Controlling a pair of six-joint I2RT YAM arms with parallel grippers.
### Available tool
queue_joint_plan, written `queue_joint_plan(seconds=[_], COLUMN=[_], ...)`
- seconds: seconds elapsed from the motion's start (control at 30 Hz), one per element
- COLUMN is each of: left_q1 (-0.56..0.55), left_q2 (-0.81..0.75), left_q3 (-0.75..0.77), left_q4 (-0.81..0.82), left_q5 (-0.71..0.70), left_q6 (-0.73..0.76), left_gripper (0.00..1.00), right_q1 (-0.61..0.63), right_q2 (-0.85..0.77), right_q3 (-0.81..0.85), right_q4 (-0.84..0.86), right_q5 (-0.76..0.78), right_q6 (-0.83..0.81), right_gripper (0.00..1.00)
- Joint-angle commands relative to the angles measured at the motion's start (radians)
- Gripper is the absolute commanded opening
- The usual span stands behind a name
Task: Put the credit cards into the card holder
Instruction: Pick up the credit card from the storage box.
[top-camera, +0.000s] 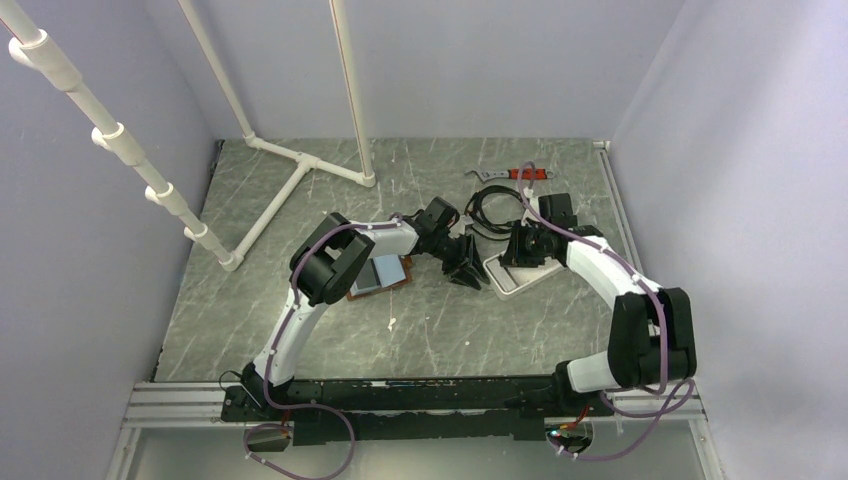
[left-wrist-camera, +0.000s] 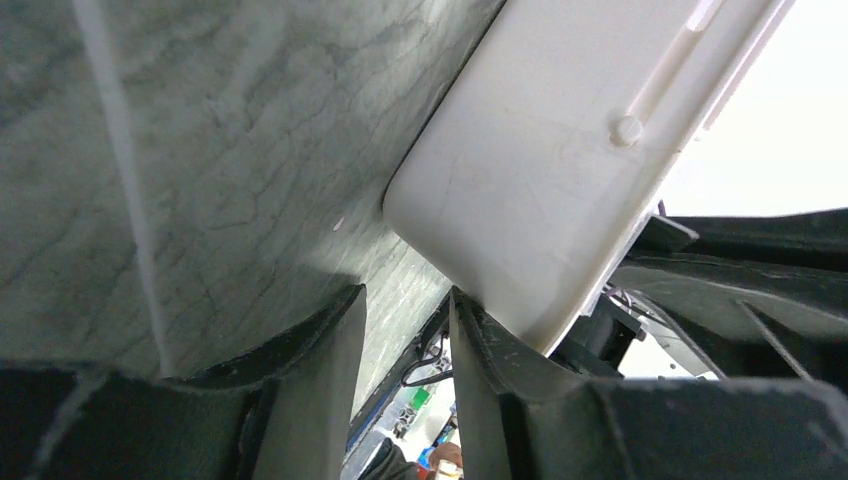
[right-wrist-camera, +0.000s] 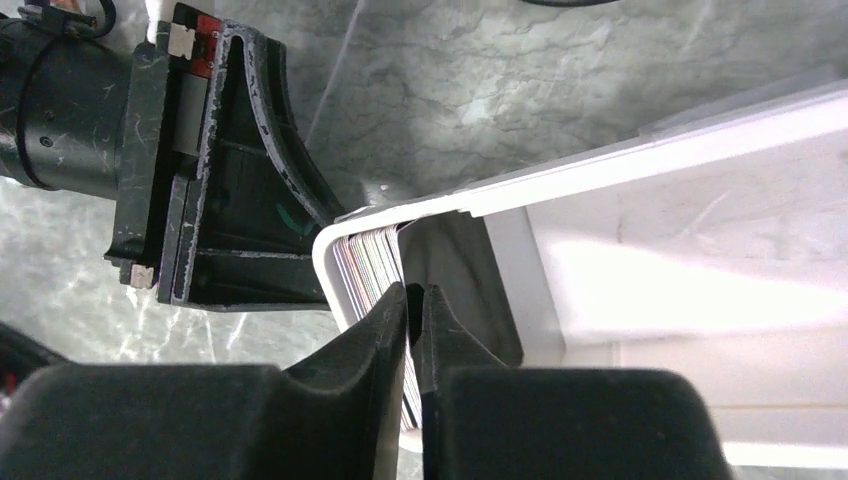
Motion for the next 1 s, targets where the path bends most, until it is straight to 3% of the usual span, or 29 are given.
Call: queue_joint_plan(seconds=[0.0, 0.27, 0.4, 0.5, 0.6, 0.7, 0.83, 0.97], left_q1=[-0.009, 0.009, 0.076, 0.163, 0.259, 0.385, 0.486, 0.538], left_q2=[-0.008, -0.094, -0.256, -0.404, -0.554, -0.708, -0.855, -0.925], left_q3=[0.022, -0.026, -0.184, -0.299, -0.389, -0.491, -0.594, -0.721], left_q4=[0.014, -0.031, -0.027, 0.037, 0.079, 0.168, 0.253, 0.501], left_q5=[-0.05, -0.051, -0.033, 0.08, 0.205, 0.284, 0.321, 0.333], left_q6=[0.036, 0.089, 0.161, 0.22, 0.259, 0.231, 0.182, -0.002], left_gripper=[0.44, 0.55, 0.64, 0.71, 0.75, 0.76, 0.77, 0.76], right_q1=[0.046, 0.062, 0.119, 0.155, 0.185, 0.244, 0.347, 0.429], right_q2=[-0.09, -0.139, -0.176, -0.169, -0.136, -0.077, 0.038, 0.156], right_q3=[0.067, 0.164, 0.265, 0.319, 0.263, 0.187, 0.169, 0.184], right_q4=[-0.088, -0.2, -0.267, -0.207, 0.081, 0.468, 0.843, 1.076], right_q5=[0.137, 0.281, 0.449, 0.322, -0.057, -0.254, -0.29, -0.288], right_q6=[0.01, 0.012, 0.046, 0.107, 0.277, 0.518, 0.737, 0.883], right_gripper=[0.05, 0.0, 0.0, 0.0, 0.0, 0.0, 0.0, 0.0])
